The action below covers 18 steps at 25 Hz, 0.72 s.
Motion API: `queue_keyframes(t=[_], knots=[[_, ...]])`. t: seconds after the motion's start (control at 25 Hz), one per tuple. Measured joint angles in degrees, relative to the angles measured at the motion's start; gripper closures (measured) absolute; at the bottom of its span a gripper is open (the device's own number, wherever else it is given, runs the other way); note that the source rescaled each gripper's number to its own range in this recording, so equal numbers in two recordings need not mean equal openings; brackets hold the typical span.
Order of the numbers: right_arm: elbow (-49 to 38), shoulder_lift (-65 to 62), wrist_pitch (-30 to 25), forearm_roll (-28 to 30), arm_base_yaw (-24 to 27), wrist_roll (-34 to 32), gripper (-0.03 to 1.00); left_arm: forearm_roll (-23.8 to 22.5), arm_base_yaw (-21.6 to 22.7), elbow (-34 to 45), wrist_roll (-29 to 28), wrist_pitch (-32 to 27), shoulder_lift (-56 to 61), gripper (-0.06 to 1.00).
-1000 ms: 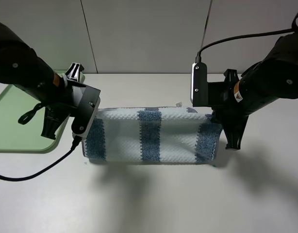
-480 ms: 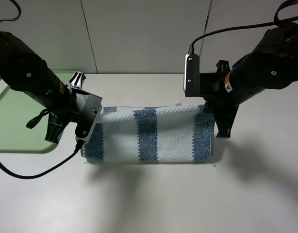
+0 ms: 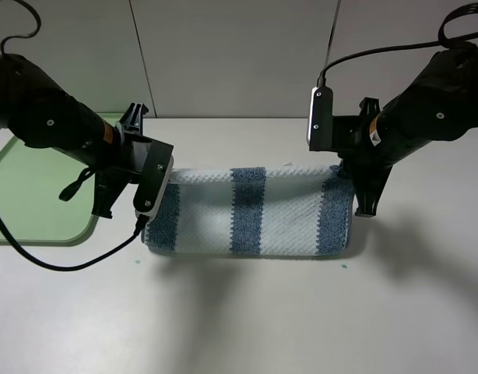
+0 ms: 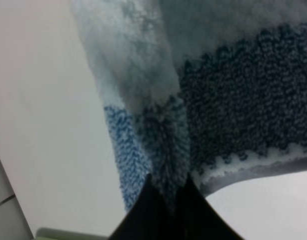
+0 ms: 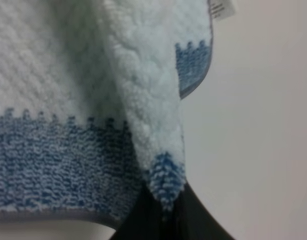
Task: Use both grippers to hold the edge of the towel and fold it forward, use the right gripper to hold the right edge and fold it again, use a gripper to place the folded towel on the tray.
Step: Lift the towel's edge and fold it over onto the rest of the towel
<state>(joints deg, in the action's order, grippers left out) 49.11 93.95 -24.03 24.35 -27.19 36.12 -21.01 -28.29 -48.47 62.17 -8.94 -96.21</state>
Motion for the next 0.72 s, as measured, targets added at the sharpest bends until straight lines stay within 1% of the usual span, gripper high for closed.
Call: queue_keyframes(t=[0.2,0.52,0.56,0.6,0.64,0.72], knots=[[0.00,0.00,1.54,0.00,0.00,0.00,0.97,-0.06,0.00,0.00,0.00,0.07,0.00,0.94],[0.00,0.00,1.66,-0.15,0.00,-0.21,0.96,-0.08,0.00,0.00,0.00,0.07,0.00,0.94],[0.00,0.00,1.66,-0.19,0.00,-0.21,0.92,-0.08,0.00,0.00,0.00,0.00,0.00,0.94],[0.00,0.00,1.66,-0.19,0.00,-0.21,0.82,-0.08,0.00,0.00,0.00,-0.15,0.00,0.94],[0.00,0.00,1.77,-0.26,0.00,-0.21,0.69,-0.08,0.00,0.00,0.00,-0.22,0.00,0.94],[0.00,0.00,2.75,-0.26,0.00,-0.60,0.28,-0.08,0.00,0.00,0.00,-0.59,0.00,0.94]])
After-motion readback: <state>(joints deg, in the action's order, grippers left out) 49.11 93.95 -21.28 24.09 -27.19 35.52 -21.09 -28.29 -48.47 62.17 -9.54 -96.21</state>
